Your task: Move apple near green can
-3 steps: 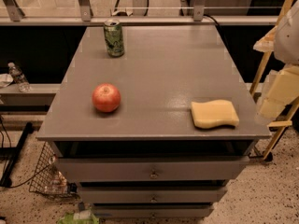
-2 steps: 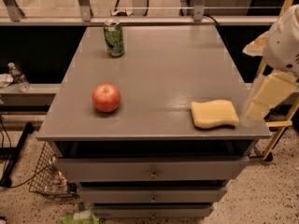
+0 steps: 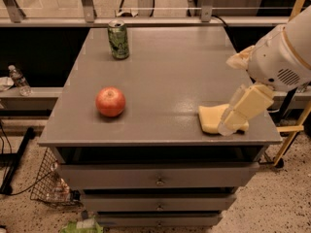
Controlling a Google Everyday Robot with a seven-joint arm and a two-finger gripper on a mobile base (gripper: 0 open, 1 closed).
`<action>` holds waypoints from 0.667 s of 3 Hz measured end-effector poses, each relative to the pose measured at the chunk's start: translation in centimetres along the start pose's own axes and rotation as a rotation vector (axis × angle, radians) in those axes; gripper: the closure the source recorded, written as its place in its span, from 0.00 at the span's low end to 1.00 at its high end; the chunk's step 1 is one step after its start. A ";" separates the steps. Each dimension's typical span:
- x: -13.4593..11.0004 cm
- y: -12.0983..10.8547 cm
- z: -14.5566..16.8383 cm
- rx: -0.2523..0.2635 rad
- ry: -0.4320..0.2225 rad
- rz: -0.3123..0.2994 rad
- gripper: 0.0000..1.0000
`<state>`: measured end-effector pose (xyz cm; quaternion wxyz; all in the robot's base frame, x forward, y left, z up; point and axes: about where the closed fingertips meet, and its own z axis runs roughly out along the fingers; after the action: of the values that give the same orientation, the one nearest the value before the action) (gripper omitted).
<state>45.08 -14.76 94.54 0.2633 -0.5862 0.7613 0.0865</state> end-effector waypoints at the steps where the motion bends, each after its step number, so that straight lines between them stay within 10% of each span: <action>1: -0.1 0.5 1.3 -0.007 -0.031 0.021 0.00; 2: -4.4 0.3 3.6 0.001 -0.129 0.015 0.00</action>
Offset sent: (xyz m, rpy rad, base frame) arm 0.0475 0.1201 -0.0034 0.2538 -0.1043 0.0318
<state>46.65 -9.31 93.65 0.3116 -0.5733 0.7473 0.1257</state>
